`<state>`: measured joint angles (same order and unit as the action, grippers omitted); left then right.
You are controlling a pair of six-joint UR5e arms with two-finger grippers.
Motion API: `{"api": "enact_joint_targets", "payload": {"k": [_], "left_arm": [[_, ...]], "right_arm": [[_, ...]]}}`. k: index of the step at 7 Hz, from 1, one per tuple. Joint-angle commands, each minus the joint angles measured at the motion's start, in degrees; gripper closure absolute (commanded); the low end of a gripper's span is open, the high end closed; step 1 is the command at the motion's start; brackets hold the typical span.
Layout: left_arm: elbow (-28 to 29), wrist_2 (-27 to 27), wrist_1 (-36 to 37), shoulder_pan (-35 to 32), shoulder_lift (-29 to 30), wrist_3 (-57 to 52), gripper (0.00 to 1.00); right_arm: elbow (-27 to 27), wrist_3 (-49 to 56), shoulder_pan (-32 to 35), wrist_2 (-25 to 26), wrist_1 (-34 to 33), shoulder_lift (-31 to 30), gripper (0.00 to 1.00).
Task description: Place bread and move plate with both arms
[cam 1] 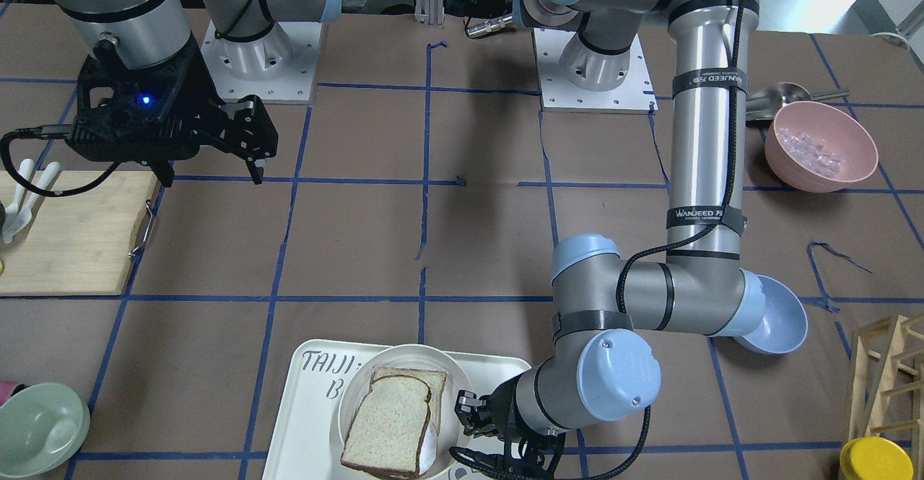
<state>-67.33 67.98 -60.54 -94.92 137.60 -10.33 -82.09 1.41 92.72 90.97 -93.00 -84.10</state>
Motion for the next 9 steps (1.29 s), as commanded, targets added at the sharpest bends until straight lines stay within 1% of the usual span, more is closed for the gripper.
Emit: {"api": "enact_joint_targets", "payload": {"k": [1, 2, 3, 4, 5, 6, 7, 8, 9], "left_arm": [[0.36, -0.3, 0.51, 0.0, 0.39, 3.1, 0.13], [0.36, -2.21, 0.51, 0.0, 0.13, 4.51, 0.0], [0.62, -1.28, -0.62, 0.09, -0.83, 8.53, 0.0], [0.71, 5.87, -5.16, -0.08, -3.72, 9.35, 0.0], [0.63, 7.33, -7.2, -0.09, -7.31, 9.62, 0.0], [0.62, 4.48, -9.66, 0.26, -10.13, 10.06, 0.0], [0.54, 4.36, -16.12, 3.66, -13.38, 10.06, 0.0], [0.45, 4.79, -25.15, 6.65, -17.42, 9.98, 0.0], [-0.25, 8.28, -27.24, 7.9, -21.81, 9.63, 0.0]], "right_arm": [[-0.17, -0.09, 0.0, 0.0, -0.07, -0.01, 0.0], [-0.17, -0.09, 0.0, 0.0, -0.07, -0.01, 0.0], [-0.17, -0.09, 0.0, 0.0, -0.07, -0.01, 0.0], [-0.17, 0.0, 0.0, 0.0, -0.07, -0.01, 0.0], [-0.17, -0.09, 0.0, 0.0, -0.07, -0.01, 0.0], [-0.17, 0.0, 0.0, 0.0, -0.07, -0.01, 0.0], [-0.17, 0.0, 0.0, 0.0, -0.07, -0.01, 0.0], [-0.17, -0.09, 0.0, 0.0, -0.07, -0.01, 0.0], [-0.17, -0.09, 0.0, 0.0, -0.07, -0.01, 0.0]]}}
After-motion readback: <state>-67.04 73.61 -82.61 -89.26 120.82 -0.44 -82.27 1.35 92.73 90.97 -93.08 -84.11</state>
